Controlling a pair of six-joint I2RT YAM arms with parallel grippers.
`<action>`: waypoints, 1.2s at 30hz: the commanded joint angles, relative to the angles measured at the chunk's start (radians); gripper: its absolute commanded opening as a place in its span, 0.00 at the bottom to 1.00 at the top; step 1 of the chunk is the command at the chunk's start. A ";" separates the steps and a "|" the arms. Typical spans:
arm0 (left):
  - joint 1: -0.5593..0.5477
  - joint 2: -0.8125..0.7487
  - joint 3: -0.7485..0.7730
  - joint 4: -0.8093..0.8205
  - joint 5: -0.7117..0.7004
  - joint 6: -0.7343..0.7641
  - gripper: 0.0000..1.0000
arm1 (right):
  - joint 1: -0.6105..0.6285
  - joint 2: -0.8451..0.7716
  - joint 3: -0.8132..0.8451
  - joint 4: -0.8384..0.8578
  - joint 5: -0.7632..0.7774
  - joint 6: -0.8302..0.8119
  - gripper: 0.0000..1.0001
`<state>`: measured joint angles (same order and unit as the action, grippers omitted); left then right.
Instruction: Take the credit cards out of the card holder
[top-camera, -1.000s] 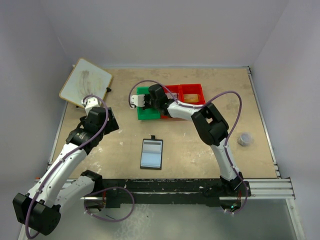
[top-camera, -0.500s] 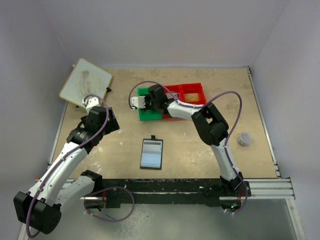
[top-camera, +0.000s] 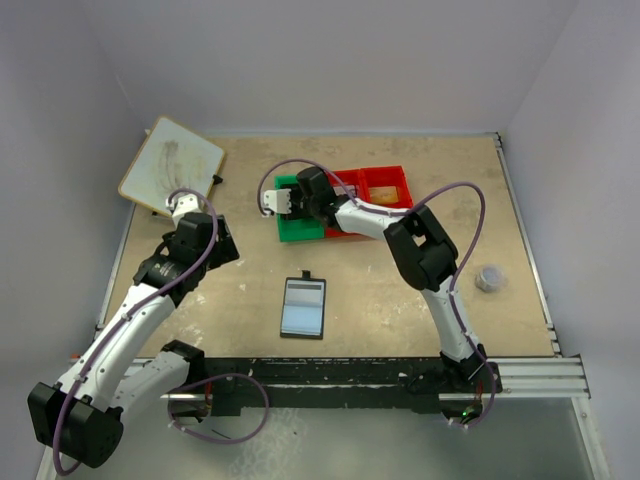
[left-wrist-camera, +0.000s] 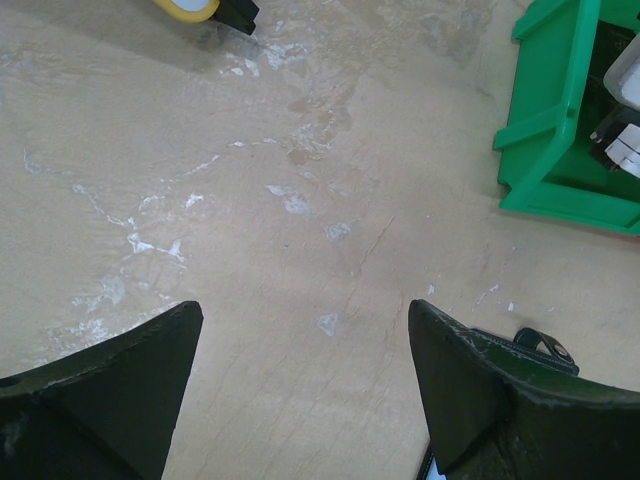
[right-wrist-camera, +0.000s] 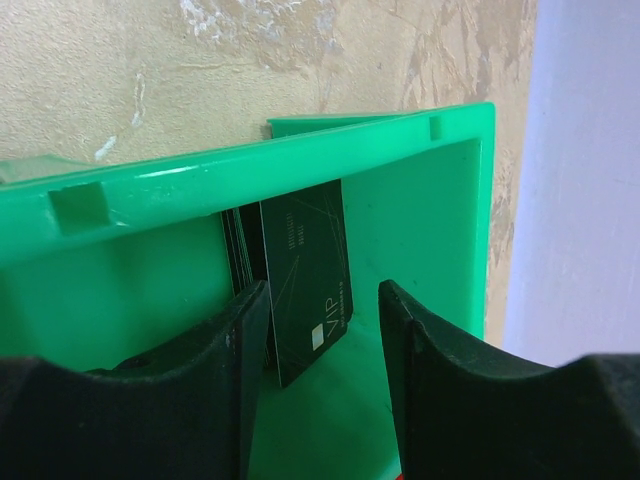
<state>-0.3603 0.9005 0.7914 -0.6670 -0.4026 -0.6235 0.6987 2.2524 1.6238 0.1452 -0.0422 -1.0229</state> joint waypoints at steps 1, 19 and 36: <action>0.007 -0.001 0.025 0.042 0.010 0.019 0.81 | -0.008 -0.048 0.021 0.026 0.021 0.026 0.52; 0.006 0.012 0.023 0.046 0.020 0.021 0.81 | -0.010 -0.099 -0.018 0.088 0.069 0.065 0.55; 0.007 -0.008 -0.002 0.112 0.192 0.067 0.80 | -0.014 -0.778 -0.557 0.258 -0.039 1.258 0.62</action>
<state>-0.3599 0.8848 0.7910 -0.6243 -0.3065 -0.6022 0.6907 1.6436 1.2591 0.3145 -0.0364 -0.3092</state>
